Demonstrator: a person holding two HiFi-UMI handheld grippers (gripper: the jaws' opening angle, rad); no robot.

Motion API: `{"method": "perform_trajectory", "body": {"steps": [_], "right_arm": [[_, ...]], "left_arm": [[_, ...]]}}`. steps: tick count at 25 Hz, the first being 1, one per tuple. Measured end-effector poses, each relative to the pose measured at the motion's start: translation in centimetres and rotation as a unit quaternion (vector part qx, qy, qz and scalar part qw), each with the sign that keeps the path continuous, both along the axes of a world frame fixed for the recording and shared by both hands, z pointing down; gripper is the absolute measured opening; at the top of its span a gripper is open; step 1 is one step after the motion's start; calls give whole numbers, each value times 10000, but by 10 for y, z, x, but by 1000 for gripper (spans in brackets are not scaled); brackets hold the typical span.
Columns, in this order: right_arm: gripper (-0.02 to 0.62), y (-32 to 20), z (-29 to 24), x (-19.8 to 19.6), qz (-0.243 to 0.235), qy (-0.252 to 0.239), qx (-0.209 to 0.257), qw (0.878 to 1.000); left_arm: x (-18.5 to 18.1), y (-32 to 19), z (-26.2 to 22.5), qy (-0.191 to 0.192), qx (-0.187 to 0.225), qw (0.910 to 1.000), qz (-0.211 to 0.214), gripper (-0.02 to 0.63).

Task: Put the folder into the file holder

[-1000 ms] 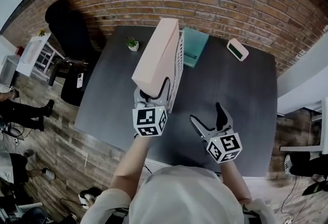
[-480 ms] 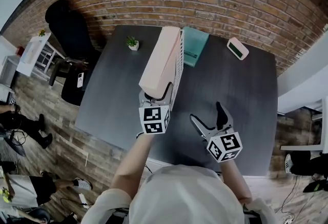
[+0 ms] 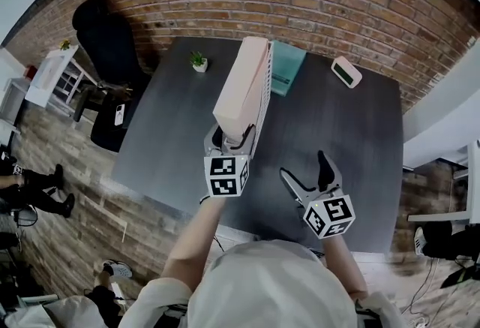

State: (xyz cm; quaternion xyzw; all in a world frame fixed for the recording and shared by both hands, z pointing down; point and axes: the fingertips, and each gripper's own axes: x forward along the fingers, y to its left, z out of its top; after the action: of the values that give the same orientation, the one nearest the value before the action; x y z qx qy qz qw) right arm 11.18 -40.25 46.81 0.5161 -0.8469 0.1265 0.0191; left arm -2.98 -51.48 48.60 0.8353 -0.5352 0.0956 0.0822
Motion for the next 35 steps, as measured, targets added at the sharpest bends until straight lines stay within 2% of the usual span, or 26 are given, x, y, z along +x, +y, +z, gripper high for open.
{"method": "perform_trajectory", "body": {"steps": [5, 9, 11, 18, 25, 31, 35], "right_arm": [[460, 22, -4, -9, -33, 89, 18, 10000], [446, 43, -4, -17, -101, 362, -13, 9993], [332, 54, -6, -20, -68, 411, 32, 9991], [169, 97, -12, -29, 134, 521, 148, 9984], [77, 156, -11, -37, 374, 573, 292, 9972], [11, 216, -7, -44, 341, 547, 297, 9975], [5, 255, -4, -51, 250, 587, 289, 9975]], "left_arm": [[-14, 43, -1, 212, -152, 9997, -30, 313], [-23, 83, 2, 314, -269, 9991, 4, 312], [-29, 103, 4, 347, -312, 9989, 8, 275], [-54, 167, 0, 333, -264, 9991, -40, 150], [-73, 237, 0, 408, -217, 9989, 19, 53], [-78, 302, 11, 410, -329, 9986, 112, 24], [-87, 343, 9, 488, -308, 9983, 17, 18]]}}
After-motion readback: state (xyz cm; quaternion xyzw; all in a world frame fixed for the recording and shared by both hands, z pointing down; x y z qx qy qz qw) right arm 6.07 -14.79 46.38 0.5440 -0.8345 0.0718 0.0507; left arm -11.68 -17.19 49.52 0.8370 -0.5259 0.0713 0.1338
